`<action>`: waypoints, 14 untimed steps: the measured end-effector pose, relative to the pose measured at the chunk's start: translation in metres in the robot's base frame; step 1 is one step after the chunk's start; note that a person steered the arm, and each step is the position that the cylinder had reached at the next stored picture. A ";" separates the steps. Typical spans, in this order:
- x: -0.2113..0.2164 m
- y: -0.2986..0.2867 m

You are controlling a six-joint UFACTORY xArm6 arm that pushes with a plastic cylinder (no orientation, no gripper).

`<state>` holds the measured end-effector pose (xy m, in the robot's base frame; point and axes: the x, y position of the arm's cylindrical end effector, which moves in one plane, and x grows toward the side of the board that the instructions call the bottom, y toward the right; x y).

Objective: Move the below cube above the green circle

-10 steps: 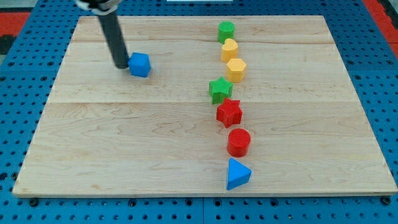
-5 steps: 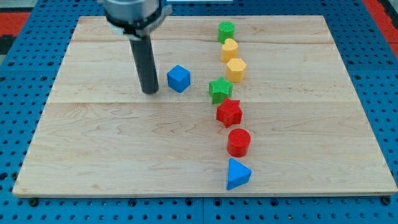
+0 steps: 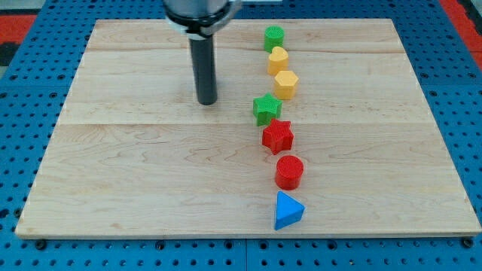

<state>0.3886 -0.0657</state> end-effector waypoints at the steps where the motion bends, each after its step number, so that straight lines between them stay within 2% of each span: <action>1: -0.053 0.003; 3: -0.138 0.013; 4: -0.154 0.027; 6: -0.150 0.021; 8: -0.138 -0.085; 9: -0.165 -0.080; 11: -0.182 0.046; 14: -0.185 0.068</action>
